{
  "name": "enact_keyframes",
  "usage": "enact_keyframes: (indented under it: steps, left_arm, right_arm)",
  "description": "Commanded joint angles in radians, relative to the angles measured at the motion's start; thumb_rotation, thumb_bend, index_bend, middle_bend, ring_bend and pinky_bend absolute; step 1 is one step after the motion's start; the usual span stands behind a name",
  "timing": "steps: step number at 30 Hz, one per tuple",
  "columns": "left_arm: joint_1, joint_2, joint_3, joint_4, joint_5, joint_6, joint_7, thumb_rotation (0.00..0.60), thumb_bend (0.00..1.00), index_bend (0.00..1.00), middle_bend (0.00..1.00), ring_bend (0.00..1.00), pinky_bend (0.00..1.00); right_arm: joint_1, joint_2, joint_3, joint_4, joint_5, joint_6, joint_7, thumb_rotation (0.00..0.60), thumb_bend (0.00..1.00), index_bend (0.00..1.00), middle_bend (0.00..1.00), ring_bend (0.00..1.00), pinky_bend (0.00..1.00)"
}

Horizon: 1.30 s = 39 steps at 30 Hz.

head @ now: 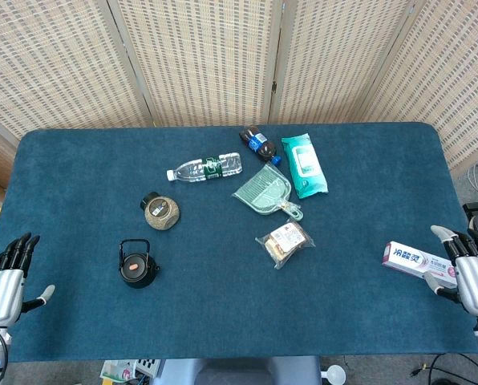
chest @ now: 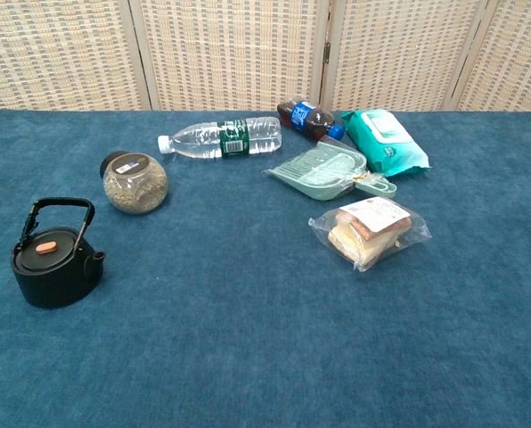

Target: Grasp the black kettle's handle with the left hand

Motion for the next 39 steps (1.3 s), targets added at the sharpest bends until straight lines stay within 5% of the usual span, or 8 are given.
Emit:
enact_keyframes:
  steps: [1, 12, 15, 19, 25, 39]
  left_arm:
    - [-0.002, 0.001, 0.000, -0.002, 0.000, -0.004, 0.002, 0.600, 0.20, 0.00, 0.04, 0.06, 0.13]
    - [-0.034, 0.004, -0.020, 0.021, 0.019, -0.024, -0.052, 0.592, 0.19, 0.12, 0.13, 0.11, 0.13]
    - [-0.062, 0.003, -0.035, 0.041, 0.012, -0.059, -0.076, 0.467, 0.19, 0.16, 0.19, 0.15, 0.13]
    - [-0.112, 0.009, -0.055, 0.054, -0.005, -0.134, -0.127, 0.199, 0.18, 0.21, 0.22, 0.15, 0.13]
    - [-0.201, 0.007, -0.084, 0.070, -0.054, -0.277, -0.176, 0.014, 0.16, 0.22, 0.23, 0.16, 0.13]
    - [-0.393, -0.021, -0.122, 0.138, -0.243, -0.592, -0.117, 0.000, 0.14, 0.22, 0.25, 0.16, 0.13]
  right_arm:
    - [0.000, -0.002, 0.001, 0.002, -0.002, 0.002, 0.002, 0.600, 0.28, 0.12, 0.18, 0.14, 0.03]
    - [0.000, 0.007, 0.023, 0.001, 0.005, 0.024, 0.025, 0.600, 0.28, 0.12, 0.18, 0.14, 0.03]
    - [0.004, 0.011, 0.036, -0.002, 0.020, 0.023, 0.040, 0.600, 0.28, 0.12, 0.18, 0.14, 0.03]
    - [0.011, 0.020, 0.054, -0.006, 0.035, 0.023, 0.035, 0.600, 0.28, 0.12, 0.18, 0.14, 0.03]
    - [0.026, 0.025, 0.071, -0.009, 0.045, 0.017, 0.029, 0.600, 0.28, 0.12, 0.18, 0.14, 0.03]
    - [0.020, 0.032, 0.075, -0.004, 0.069, 0.011, 0.054, 0.600, 0.28, 0.12, 0.18, 0.14, 0.03]
